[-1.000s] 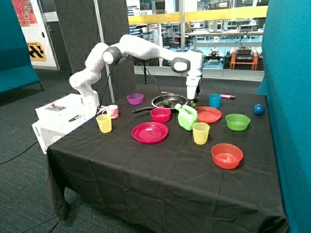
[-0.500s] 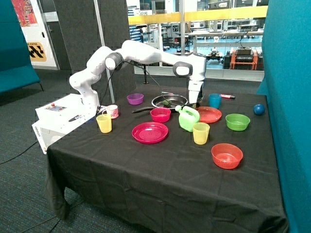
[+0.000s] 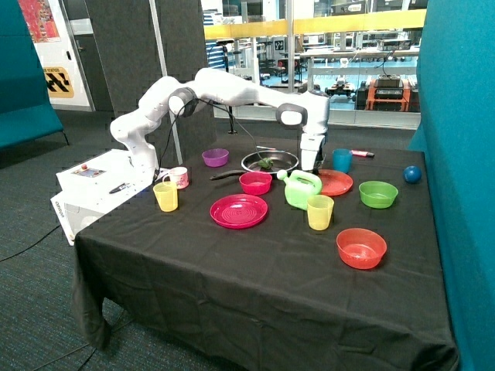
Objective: Serve the vegetables in different plates
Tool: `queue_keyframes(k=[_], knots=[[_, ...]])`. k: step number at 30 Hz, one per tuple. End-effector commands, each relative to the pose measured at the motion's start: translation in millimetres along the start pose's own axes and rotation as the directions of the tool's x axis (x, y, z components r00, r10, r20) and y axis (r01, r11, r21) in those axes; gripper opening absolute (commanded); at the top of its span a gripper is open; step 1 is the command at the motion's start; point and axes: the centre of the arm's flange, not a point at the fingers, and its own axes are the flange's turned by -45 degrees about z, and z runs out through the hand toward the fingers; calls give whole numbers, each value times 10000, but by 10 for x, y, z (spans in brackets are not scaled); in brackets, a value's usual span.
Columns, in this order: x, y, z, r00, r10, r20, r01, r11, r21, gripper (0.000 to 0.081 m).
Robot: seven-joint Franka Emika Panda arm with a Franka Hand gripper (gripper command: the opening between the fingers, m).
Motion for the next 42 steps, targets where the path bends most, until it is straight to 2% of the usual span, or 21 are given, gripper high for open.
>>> queue_keyframes(k=[1,5,9,13,19,25,29,33,34,35,38,42], knots=[[3,-22,24,10000,-43,-12,43,10000,16,216],[-8,-47,16,10000,-94,-12,94,10000,16,337],[-18,-64,10,9999,-138,-12,138,9999,16,412],[-23,-67,0,9999,-157,-12,157,9999,15,444],[-28,-39,-6,9999,-127,-12,127,9999,16,538],[-52,13,8,10000,-71,-12,71,10000,16,558],[-76,31,26,10000,-49,-12,49,10000,16,599],[-96,28,44,10000,-22,-12,22,10000,16,649],[-104,23,51,10000,-27,-12,27,10000,16,695],[-108,20,54,10000,-17,-12,17,10000,16,672],[-125,1,53,10000,-68,-12,68,10000,16,702],[-148,-39,26,9996,-270,-13,270,9996,15,788]])
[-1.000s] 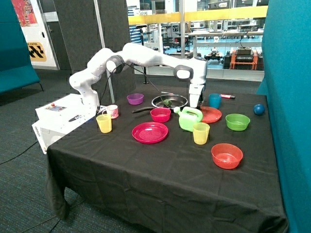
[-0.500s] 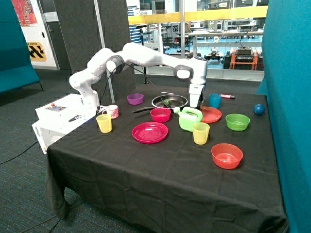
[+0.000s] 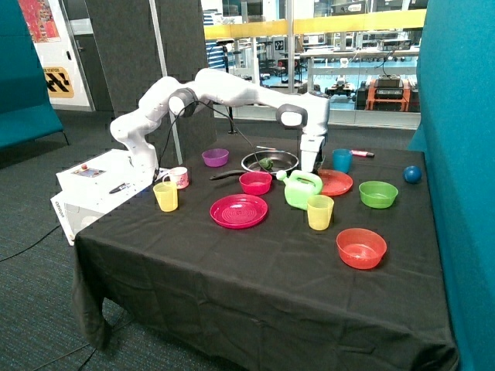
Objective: Serve the vegetables in different plates
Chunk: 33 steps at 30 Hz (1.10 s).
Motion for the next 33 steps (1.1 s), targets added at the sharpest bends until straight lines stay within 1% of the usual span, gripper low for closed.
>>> queue_keyframes(k=[1,5,6,7,8,9,10,12,22,23,24,25,26,27,29,31,33], knots=[[-141,-55,-11,9996,-225,-150,225,9997,-10,798],[-202,-87,-47,9995,-294,-150,294,9996,-11,807],[-221,-88,-48,9995,-292,-150,292,9996,-11,404],[-242,-88,-46,9995,-282,-150,282,9996,-11,202],[-258,-86,-42,9995,-272,-150,272,9996,-11,101],[-279,-79,-30,9996,-251,-150,251,9997,-10,50],[-303,-70,-14,9996,-241,-150,241,9997,-10,25],[-344,-48,-2,9996,-222,-150,222,9998,-10,6],[-425,31,-124,9994,-299,-150,299,9996,-11,0],[-433,34,-151,9993,-332,-150,332,9994,-12,381],[-441,34,-181,9992,-367,-150,367,9993,-12,578],[-448,30,-208,9993,-347,-150,347,9994,-12,675],[-452,26,-224,9993,-354,-150,354,9994,-12,722],[-455,24,-235,9992,-358,-150,358,9994,-12,744],[-462,16,-261,9992,-382,-150,381,9993,-12,762],[-481,-6,-318,9989,-441,-150,441,9990,-13,745],[-544,-51,-432,9981,-599,-150,599,9982,-16,685]])
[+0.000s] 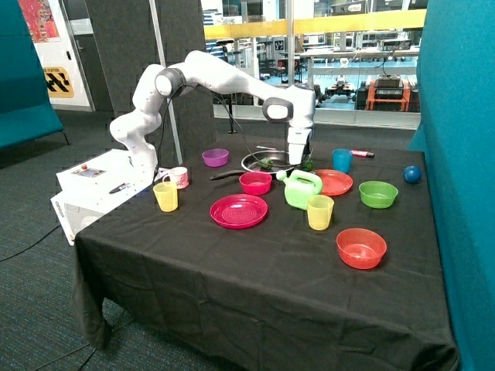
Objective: Serve the vegetables in different plates
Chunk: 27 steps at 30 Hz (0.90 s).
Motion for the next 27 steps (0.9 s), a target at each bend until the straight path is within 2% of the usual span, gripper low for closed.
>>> queue_keyframes(k=[1,4,7,12,18,27], knots=[[-103,-69,-256,9996,-275,47,275,9996,26,666],[-245,-119,-401,9991,-411,46,411,9992,27,613],[-329,-140,-470,9991,-428,46,428,9991,27,634],[-540,-182,-624,9991,-410,46,410,9992,27,582],[-680,-209,-718,9995,-298,47,297,9996,26,548],[-1078,-279,-788,9998,218,48,-218,9998,24,537]])
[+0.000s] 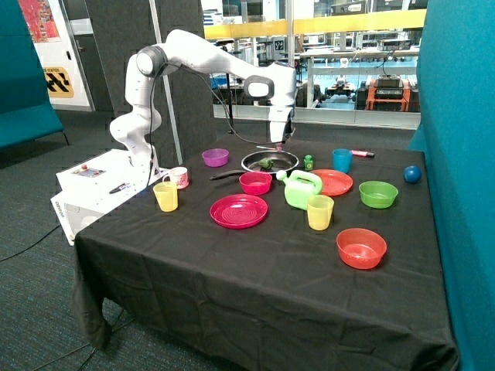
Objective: Serve the vegetables in different plates
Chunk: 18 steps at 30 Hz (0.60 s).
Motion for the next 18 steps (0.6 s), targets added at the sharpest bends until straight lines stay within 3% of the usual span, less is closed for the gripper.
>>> queue_keyframes(k=[1,13,18], knots=[[-384,-94,-108,9991,432,-39,-432,9991,-3,537],[-1016,-400,66,9994,356,-39,-356,9994,-3,562],[-1105,-484,120,9996,280,-39,-280,9996,-3,574]])
